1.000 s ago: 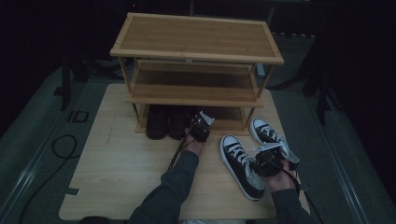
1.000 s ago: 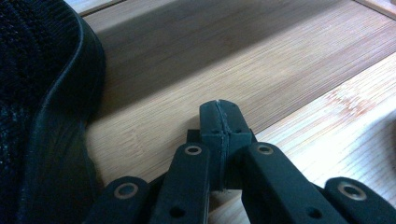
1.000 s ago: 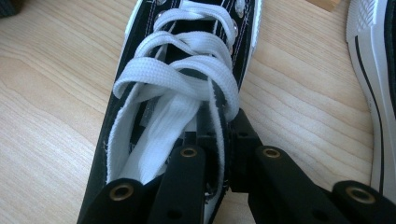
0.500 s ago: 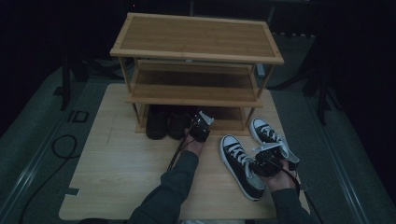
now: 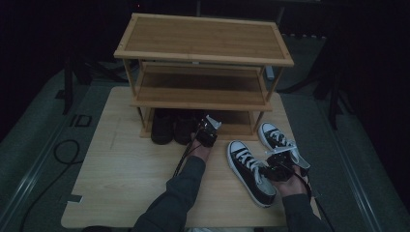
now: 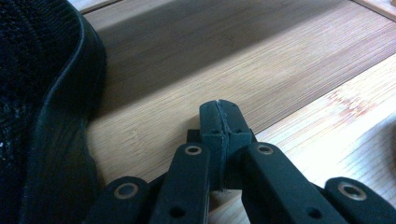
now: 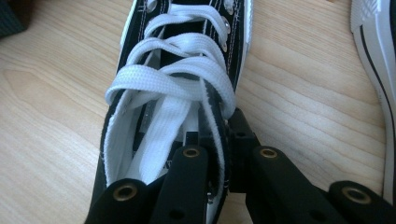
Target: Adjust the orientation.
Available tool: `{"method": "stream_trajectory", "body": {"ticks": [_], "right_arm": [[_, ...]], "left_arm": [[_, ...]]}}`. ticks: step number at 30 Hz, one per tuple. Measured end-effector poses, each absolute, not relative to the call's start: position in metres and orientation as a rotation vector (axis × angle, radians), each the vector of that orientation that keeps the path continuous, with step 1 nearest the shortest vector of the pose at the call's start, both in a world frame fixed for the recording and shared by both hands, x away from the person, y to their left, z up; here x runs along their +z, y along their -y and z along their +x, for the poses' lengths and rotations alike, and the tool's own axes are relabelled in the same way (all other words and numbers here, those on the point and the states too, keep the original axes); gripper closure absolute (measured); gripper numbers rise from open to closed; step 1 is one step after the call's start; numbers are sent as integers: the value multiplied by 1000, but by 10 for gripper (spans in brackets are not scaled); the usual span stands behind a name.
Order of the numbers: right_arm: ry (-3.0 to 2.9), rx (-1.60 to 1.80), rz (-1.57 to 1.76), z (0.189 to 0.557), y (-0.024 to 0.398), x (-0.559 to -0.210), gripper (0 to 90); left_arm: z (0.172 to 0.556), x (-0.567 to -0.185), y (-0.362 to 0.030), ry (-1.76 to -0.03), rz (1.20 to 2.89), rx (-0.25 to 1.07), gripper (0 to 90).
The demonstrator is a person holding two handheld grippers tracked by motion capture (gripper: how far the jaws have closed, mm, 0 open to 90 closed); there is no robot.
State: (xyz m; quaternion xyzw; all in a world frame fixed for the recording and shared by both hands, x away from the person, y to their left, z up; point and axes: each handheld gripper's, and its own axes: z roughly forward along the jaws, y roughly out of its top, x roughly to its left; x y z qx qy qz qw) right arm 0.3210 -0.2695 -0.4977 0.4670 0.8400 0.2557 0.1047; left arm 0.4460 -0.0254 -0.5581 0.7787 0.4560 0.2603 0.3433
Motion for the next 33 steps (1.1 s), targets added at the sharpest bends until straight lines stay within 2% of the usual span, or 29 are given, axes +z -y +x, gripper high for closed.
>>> {"method": "stream_trajectory", "body": {"ticks": [33], "right_arm": [[-2462, 804, 1304, 323, 273, -452, 879]], "left_arm": [[445, -558, 26, -1180, 2030, 689, 899]]}}
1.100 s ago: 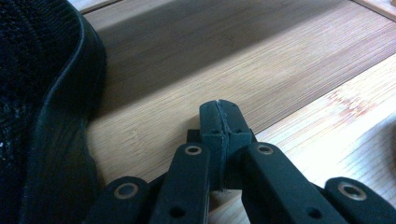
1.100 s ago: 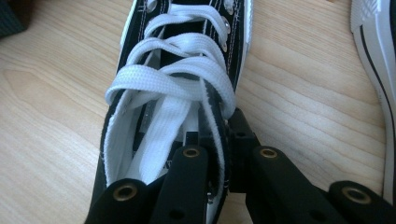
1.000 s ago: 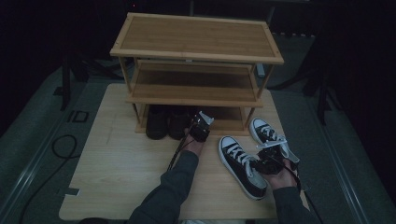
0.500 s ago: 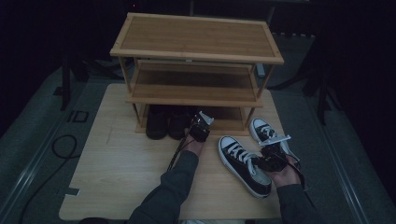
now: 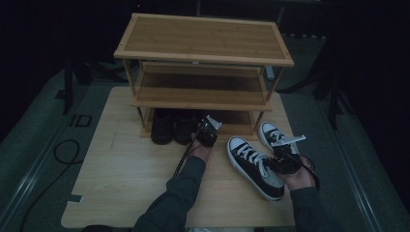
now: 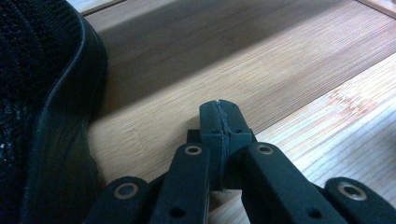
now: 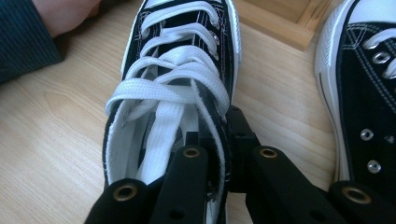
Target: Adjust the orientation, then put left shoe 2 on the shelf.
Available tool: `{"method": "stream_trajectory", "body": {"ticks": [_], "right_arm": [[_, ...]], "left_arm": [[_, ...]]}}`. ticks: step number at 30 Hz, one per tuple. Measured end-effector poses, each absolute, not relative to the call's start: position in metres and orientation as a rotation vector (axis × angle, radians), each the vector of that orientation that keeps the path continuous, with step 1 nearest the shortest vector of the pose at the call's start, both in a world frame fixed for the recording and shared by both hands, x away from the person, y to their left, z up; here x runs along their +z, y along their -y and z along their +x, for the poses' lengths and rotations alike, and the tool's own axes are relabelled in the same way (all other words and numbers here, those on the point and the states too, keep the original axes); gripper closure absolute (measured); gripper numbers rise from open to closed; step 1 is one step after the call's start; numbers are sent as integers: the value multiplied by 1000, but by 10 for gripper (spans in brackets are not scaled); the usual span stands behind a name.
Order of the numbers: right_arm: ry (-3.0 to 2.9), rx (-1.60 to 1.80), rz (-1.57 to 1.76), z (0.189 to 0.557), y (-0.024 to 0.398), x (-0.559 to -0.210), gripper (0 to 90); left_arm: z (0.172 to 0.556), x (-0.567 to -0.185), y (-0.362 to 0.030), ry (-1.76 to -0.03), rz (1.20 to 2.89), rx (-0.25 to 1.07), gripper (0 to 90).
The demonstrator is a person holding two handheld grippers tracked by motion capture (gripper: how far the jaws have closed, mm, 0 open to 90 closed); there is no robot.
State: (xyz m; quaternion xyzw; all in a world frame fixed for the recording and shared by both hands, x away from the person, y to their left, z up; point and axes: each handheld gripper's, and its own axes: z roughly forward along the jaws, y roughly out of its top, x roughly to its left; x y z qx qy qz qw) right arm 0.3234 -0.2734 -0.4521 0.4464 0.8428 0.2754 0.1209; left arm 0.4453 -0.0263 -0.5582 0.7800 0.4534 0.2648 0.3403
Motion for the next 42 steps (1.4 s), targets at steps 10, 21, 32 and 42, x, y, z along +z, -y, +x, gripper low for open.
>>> {"method": "stream_trajectory", "body": {"ticks": [10, 21, 32, 42], "right_arm": [[-2452, 822, 1286, 323, 271, -440, 879], [-2444, 847, 1272, 323, 270, -430, 879], [-2430, 856, 1271, 324, 275, -419, 879], [-2421, 865, 1265, 327, 277, -410, 879]], "left_arm": [[445, -558, 26, -1180, 2031, 689, 900], [445, -558, 26, -1179, 2032, 687, 900], [445, -558, 26, -1181, 2033, 685, 900], [446, -558, 25, -1181, 2032, 684, 900]]}}
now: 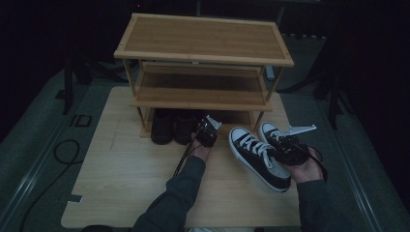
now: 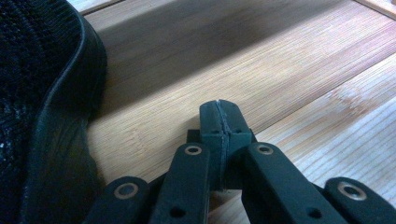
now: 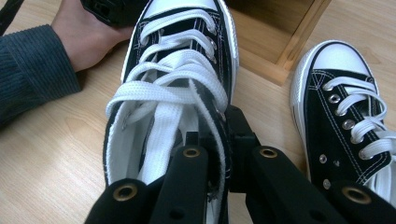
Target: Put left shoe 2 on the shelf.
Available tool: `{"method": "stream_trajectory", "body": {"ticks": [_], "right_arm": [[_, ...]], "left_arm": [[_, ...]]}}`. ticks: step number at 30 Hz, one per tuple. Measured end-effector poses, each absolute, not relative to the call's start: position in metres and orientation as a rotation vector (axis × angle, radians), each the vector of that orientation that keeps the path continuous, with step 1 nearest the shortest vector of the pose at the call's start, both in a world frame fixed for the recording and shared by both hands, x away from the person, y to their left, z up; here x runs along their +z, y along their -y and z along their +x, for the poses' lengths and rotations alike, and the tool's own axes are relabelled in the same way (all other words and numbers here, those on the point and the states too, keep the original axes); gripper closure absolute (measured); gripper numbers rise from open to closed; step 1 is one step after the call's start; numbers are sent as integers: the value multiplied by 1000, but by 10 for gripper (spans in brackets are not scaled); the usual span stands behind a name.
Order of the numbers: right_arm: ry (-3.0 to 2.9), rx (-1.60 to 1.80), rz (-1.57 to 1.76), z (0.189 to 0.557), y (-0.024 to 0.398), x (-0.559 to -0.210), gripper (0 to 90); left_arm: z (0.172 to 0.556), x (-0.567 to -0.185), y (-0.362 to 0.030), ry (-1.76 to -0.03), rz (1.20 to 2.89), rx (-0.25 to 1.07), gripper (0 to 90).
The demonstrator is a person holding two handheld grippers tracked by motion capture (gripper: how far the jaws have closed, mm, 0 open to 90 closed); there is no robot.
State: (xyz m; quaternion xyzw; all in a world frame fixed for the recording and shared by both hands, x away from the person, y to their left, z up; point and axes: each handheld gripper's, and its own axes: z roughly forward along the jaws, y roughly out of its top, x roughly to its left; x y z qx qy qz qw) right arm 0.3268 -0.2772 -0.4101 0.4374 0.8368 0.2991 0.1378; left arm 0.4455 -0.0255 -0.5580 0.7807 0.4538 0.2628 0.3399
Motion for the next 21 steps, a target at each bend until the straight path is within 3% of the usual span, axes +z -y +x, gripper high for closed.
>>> {"method": "stream_trajectory", "body": {"ticks": [21], "right_arm": [[-2432, 899, 1204, 332, 275, -384, 879]], "left_arm": [[446, -559, 24, -1196, 2008, 679, 900]]}}
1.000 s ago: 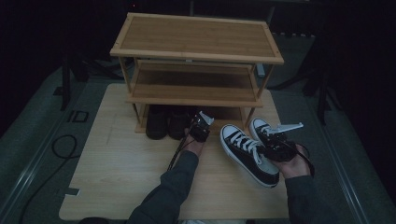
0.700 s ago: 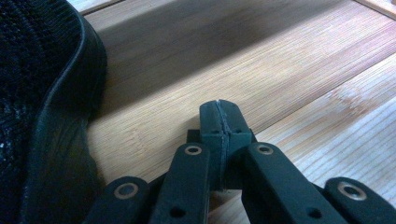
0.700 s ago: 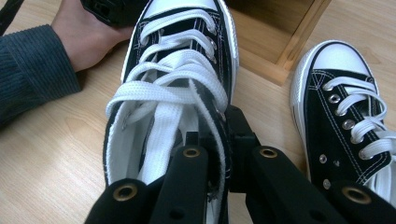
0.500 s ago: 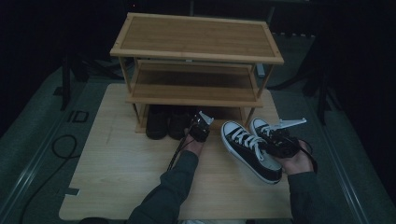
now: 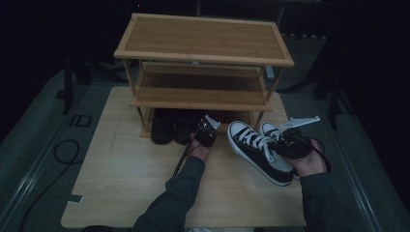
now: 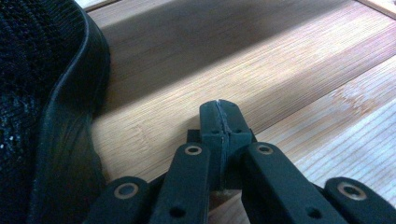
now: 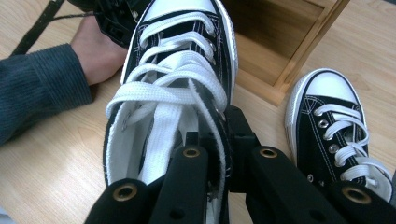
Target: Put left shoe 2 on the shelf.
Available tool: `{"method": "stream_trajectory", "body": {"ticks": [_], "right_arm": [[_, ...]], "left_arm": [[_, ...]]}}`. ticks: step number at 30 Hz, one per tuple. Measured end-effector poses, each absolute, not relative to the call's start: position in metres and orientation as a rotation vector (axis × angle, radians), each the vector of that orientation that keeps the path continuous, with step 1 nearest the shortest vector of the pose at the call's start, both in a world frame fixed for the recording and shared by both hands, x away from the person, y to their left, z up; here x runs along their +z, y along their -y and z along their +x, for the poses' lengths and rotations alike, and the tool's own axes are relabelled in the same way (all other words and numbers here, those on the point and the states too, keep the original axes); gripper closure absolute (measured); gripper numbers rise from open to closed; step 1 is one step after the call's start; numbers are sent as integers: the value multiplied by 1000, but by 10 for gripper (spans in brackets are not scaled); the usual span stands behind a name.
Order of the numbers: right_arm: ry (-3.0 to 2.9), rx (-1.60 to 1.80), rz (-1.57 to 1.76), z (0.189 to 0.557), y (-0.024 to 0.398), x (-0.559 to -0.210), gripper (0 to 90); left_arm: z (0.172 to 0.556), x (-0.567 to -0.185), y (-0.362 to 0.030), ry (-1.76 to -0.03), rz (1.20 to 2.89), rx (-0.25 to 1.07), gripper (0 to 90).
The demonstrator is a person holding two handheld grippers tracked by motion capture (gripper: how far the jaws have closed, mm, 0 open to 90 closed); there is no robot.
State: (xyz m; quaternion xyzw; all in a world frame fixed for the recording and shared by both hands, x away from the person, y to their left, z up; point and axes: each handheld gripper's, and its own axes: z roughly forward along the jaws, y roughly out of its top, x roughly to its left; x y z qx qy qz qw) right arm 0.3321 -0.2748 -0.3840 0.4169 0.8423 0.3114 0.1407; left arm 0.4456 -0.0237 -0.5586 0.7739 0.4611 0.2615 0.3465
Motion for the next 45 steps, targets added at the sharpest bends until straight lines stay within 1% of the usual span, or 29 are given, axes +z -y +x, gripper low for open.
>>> {"method": "stream_trajectory", "body": {"ticks": [20, 21, 45], "right_arm": [[-2416, 950, 1154, 334, 272, -359, 879], [-2416, 955, 1148, 335, 271, -358, 879], [-2414, 1056, 1083, 343, 262, -336, 879]], "left_arm": [[446, -559, 25, -1205, 1988, 681, 900], [445, -558, 23, -1191, 2024, 680, 900], [445, -558, 24, -1199, 2022, 692, 900]]}}
